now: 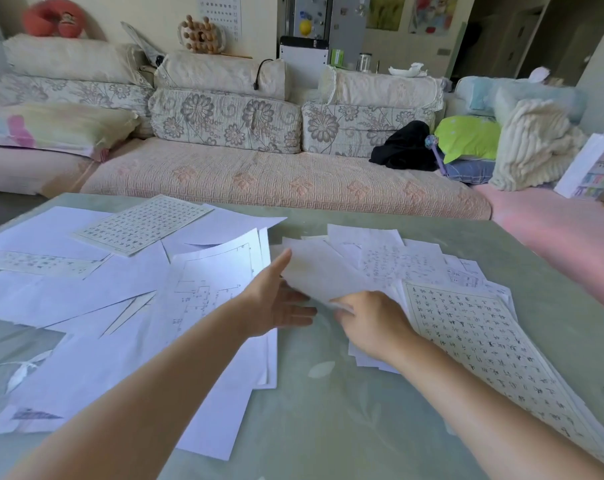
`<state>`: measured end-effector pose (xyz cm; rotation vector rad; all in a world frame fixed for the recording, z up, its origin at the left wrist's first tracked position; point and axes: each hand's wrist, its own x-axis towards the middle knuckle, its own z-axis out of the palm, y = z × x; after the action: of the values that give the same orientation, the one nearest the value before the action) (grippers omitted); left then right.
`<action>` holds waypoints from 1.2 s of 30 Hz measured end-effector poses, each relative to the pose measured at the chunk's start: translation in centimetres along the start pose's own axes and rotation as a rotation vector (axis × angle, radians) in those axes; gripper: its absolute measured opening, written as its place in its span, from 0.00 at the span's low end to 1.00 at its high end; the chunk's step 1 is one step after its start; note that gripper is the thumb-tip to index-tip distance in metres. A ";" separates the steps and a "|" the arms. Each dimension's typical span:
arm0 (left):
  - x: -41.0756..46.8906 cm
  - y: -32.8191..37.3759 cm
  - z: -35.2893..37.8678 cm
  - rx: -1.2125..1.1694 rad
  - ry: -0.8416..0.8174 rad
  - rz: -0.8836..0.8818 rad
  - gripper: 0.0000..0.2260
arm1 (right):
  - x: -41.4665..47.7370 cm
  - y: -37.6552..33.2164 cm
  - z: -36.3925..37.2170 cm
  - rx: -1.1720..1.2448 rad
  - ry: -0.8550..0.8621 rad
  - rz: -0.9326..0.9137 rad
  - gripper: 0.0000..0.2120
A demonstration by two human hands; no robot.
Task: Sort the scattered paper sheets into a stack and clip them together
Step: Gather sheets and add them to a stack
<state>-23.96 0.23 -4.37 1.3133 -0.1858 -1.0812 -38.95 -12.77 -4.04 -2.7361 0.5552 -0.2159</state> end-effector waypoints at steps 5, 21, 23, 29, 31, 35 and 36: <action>1.2 -1.0 -0.7 0.210 0.213 0.042 0.14 | -0.7 0.0 0.8 0.264 -0.329 0.029 0.36; -2.6 3.0 -4.8 0.391 0.288 0.290 0.18 | 5.0 3.8 1.2 0.621 0.028 0.364 0.43; -2.9 2.3 -7.1 0.388 0.361 0.211 0.14 | 5.6 2.8 1.4 0.747 -0.010 0.390 0.43; -4.0 0.4 -12.4 0.544 0.462 -0.027 0.14 | 5.8 -0.7 3.4 0.775 -0.255 0.343 0.28; -4.5 0.2 -13.4 0.540 0.439 0.007 0.12 | 5.9 -1.8 3.8 0.745 -0.311 0.302 0.21; -5.4 0.7 -15.3 0.538 0.519 0.193 0.16 | 6.3 -3.3 4.1 0.614 -0.200 0.321 0.26; -5.7 0.8 -15.6 0.489 0.527 0.225 0.17 | 6.4 -3.5 3.9 0.579 -0.142 0.334 0.29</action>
<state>-16.24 14.88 -6.10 1.9194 -0.2016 -0.4809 -31.08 -11.14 -5.96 -2.0494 0.7597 -0.0789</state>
